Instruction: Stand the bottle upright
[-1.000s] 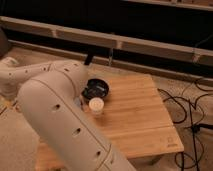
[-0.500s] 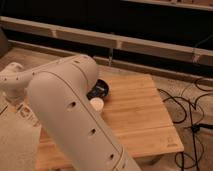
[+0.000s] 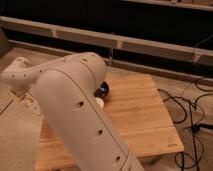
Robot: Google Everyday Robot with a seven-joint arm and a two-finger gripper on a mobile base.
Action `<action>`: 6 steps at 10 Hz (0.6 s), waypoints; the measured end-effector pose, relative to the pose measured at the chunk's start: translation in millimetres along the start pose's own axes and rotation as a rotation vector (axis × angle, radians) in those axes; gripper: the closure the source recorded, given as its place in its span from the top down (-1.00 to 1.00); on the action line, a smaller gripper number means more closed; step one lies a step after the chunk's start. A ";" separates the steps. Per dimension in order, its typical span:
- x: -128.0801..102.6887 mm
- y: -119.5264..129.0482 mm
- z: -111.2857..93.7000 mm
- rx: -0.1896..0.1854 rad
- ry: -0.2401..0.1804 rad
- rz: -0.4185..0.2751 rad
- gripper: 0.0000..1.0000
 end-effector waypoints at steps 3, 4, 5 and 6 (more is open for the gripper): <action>13.7 -23.6 -24.9 0.064 -0.109 -0.039 -1.00; 14.9 -25.8 -33.5 0.072 -0.155 -0.063 -1.00; 17.0 -28.0 -44.0 0.076 -0.201 -0.088 -1.00; 19.2 -28.2 -51.5 0.076 -0.234 -0.109 -1.00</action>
